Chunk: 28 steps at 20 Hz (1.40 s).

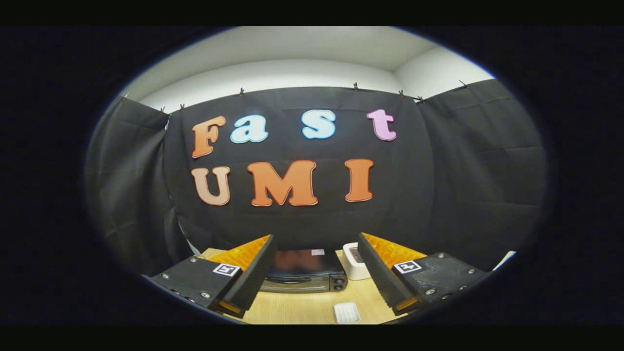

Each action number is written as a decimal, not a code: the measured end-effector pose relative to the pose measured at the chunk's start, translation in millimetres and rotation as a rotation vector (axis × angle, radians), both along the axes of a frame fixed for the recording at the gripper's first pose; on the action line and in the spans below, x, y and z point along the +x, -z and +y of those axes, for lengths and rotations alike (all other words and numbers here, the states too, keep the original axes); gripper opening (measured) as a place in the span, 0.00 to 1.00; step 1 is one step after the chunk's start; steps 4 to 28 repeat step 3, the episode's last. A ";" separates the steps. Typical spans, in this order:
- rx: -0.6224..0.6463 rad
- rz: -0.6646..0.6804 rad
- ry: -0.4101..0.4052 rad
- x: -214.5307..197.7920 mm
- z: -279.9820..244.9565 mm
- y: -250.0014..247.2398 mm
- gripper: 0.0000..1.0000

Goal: Open the toaster oven, put the food inside, and close the toaster oven door.

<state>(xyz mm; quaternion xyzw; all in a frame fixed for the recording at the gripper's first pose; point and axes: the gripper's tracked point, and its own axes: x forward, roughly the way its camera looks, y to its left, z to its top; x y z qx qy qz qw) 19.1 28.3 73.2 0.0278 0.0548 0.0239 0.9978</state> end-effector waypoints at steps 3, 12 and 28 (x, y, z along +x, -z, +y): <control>-0.015 0.008 0.018 -4.7 -8.4 6.3 0.99; -0.015 0.008 0.018 -4.7 -8.4 6.3 0.99; -0.015 0.008 0.018 -4.7 -8.4 6.3 0.99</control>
